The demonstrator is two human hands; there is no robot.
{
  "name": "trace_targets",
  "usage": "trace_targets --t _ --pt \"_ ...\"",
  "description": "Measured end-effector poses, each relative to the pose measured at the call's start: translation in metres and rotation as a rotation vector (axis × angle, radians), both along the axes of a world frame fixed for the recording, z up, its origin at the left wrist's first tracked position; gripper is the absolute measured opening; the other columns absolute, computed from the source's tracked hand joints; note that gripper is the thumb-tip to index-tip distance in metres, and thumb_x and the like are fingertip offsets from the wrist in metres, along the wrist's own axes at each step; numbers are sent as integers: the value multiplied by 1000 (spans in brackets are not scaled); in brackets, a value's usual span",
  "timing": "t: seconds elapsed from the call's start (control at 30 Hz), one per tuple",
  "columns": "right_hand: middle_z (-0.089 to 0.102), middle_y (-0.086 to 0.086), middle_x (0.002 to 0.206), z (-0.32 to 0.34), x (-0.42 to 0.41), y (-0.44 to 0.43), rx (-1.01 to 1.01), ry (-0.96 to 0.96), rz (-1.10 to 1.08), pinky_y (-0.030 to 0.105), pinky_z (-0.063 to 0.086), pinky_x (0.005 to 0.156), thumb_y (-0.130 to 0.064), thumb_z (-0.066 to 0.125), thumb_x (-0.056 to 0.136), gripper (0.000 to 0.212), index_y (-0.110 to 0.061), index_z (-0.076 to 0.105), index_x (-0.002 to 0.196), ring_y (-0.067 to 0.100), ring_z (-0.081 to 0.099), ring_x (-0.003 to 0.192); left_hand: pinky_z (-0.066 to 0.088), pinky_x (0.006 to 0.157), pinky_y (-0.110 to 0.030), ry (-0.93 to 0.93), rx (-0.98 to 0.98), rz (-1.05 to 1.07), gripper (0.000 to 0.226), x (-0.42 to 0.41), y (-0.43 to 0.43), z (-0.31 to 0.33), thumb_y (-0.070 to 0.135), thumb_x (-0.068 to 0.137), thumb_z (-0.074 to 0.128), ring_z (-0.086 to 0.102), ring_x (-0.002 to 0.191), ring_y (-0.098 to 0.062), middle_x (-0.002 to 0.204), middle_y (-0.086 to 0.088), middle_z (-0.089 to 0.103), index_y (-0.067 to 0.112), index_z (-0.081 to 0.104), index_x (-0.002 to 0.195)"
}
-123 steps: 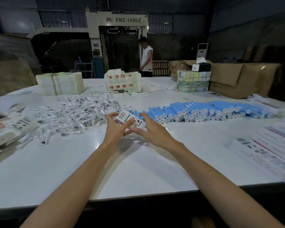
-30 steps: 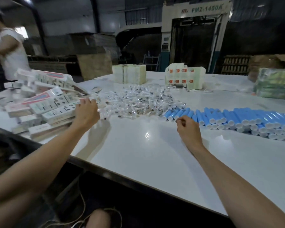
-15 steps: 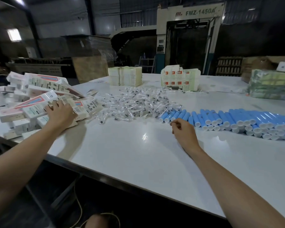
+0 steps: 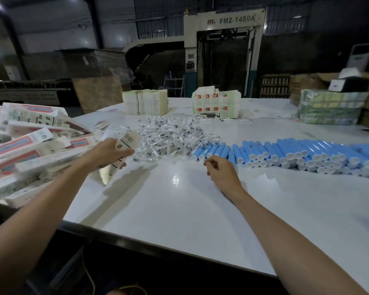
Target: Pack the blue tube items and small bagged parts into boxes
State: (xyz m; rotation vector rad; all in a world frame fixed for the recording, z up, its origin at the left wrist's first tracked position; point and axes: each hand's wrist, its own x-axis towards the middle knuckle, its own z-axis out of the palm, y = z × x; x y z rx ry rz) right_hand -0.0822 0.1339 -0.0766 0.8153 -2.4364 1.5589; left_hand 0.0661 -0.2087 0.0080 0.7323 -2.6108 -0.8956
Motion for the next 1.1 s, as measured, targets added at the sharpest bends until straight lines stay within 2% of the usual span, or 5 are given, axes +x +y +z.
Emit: trace_targets --t 0.27,0.43,0.57,0.83,1.1 --pt "67 0 106 3 0 7 177 221 -219 40 52 83 -12 53 101 18 -15 69 108 19 61 99 68 73 -41 364 701 -352 42 -61 106 -18 40 99 75 81 94 -37 111 -13 82 11 66 129" --pt "52 5 141 2 -6 17 527 335 -293 36 41 105 -9 51 101 37 -12 62 136 24 45 132 66 72 -38 408 1010 -331 40 -88 162 -42 35 103 72 79 84 -28 109 -15 82 10 64 133" --pt "59 3 135 3 -8 21 609 394 -398 35 35 103 -10 50 99 33 -13 65 128 24 49 127 68 74 -40 372 1372 -370 44 -95 185 -63 27 107 54 79 83 -28 113 -19 79 6 54 145" --pt "60 14 121 7 -5 24 647 272 -382 34 36 72 14 49 94 27 -1 66 108 32 54 114 66 82 -45 444 1394 -512 27 -86 185 -70 15 109 59 80 100 -36 130 -25 74 7 56 134" --pt "45 18 136 28 18 45 907 192 -357 33 39 79 5 50 97 29 -3 56 124 36 52 121 66 84 -44 491 1204 -566 42 -75 185 -67 18 101 74 78 106 -39 127 -22 76 6 61 139"
